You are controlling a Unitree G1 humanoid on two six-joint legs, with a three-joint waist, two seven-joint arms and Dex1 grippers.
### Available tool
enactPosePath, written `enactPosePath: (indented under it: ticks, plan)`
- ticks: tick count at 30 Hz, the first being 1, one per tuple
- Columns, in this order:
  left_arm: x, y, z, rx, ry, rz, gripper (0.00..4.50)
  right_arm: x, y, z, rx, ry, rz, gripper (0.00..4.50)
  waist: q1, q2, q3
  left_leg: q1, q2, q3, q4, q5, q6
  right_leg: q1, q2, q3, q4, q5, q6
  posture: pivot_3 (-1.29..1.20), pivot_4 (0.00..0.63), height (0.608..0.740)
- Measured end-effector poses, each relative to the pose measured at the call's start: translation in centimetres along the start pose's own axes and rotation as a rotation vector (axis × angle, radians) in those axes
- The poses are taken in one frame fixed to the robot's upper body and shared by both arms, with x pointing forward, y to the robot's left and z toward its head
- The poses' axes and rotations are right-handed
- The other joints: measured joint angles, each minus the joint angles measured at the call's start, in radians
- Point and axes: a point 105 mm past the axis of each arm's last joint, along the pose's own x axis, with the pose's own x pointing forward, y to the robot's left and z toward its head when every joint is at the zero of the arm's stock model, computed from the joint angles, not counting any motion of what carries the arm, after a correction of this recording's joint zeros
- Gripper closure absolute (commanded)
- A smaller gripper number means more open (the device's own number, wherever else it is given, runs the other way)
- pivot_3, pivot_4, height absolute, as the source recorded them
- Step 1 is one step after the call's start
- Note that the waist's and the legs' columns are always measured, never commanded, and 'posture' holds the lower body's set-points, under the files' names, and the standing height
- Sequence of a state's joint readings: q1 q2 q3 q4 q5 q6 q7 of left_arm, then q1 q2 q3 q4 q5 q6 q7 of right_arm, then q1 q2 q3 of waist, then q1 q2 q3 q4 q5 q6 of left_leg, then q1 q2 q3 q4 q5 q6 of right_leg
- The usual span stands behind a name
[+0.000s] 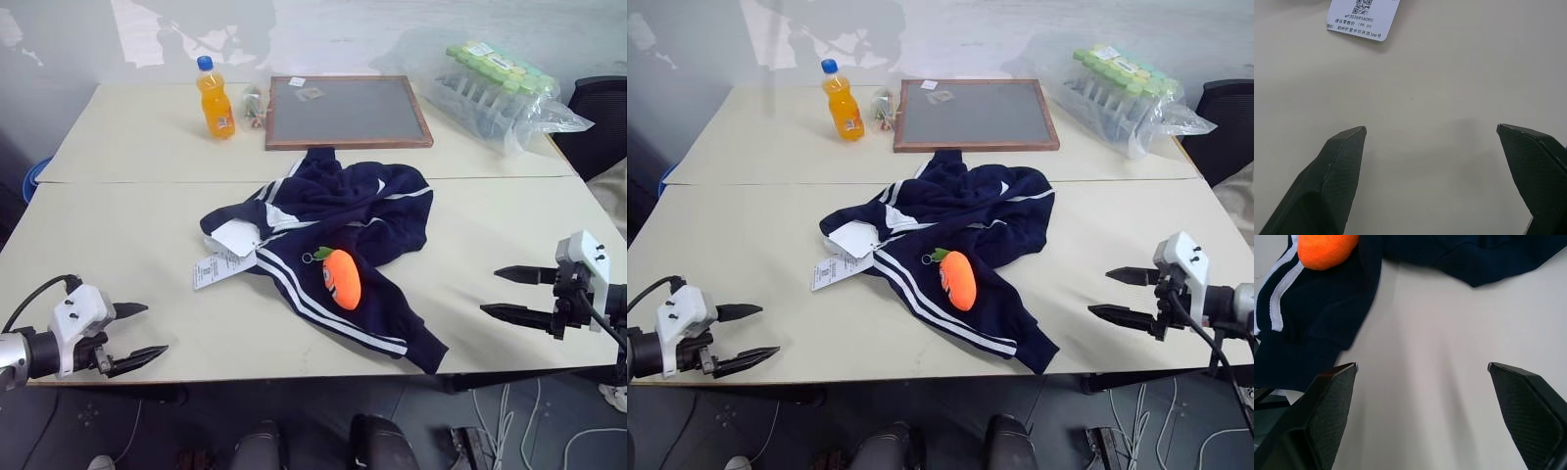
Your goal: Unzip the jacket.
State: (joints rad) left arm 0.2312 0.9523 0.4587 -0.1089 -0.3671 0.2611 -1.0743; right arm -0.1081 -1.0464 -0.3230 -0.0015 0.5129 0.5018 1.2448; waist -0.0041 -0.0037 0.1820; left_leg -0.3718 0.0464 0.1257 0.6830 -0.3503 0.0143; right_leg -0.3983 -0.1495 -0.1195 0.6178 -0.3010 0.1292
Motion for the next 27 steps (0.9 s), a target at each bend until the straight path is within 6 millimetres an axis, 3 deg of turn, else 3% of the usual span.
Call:
enactPosePath:
  ticks: [6, 10, 12, 18, 27]
  plan:
    - [0.3, 0.2, 0.4, 0.008, -0.017, 0.008, 0.00, 0.3, 0.0, 0.1, -0.013, -0.017, -0.010, 0.04, 0.001, 0.000, 0.000, 0.000, 0.000, -0.001, 0.000, 0.000, 0.000, 0.001, 0.000, 0.000, 0.000, 0.000, 0.000, 0.00, 0.150, 0.740]
    - [0.3, 0.4, 0.7, 0.014, -0.024, 0.010, 0.00, 0.4, 0.1, 0.0, -0.020, -0.014, -0.012, 0.04, -0.033, 0.007, 0.003, -0.002, -0.034, -0.061, -0.023, 0.021, 0.007, 0.039, -0.034, -0.065, -0.017, 0.000, 0.003, 0.00, 0.150, 0.740]
    - [0.3, 0.4, 0.7, 0.016, -0.025, 0.011, 0.00, 0.4, 0.1, -0.1, -0.018, -0.014, -0.020, 0.04, -0.035, 0.008, 0.004, -0.002, -0.050, -0.086, -0.030, 0.033, 0.009, 0.049, -0.047, -0.083, -0.022, -0.001, 0.008, 0.00, 0.150, 0.740]
    - [0.3, 0.4, 0.7, 0.011, -0.023, 0.012, 0.00, 0.5, -0.2, 0.1, -0.015, -0.023, -0.039, 0.04, 0.021, 0.010, 0.007, -0.005, -0.050, -0.077, -0.027, 0.036, 0.010, 0.045, -0.044, -0.067, -0.022, 0.001, 0.013, 0.00, 0.150, 0.740]
    - [0.6, 0.6, 1.1, 0.022, -0.035, 0.013, 0.00, 0.5, -0.1, -0.1, 0.012, -0.018, -0.037, 0.04, 0.026, 0.010, 0.007, -0.004, -0.046, -0.069, -0.027, 0.034, 0.007, 0.039, -0.036, -0.061, -0.023, 0.002, 0.013, 0.00, 0.150, 0.740]
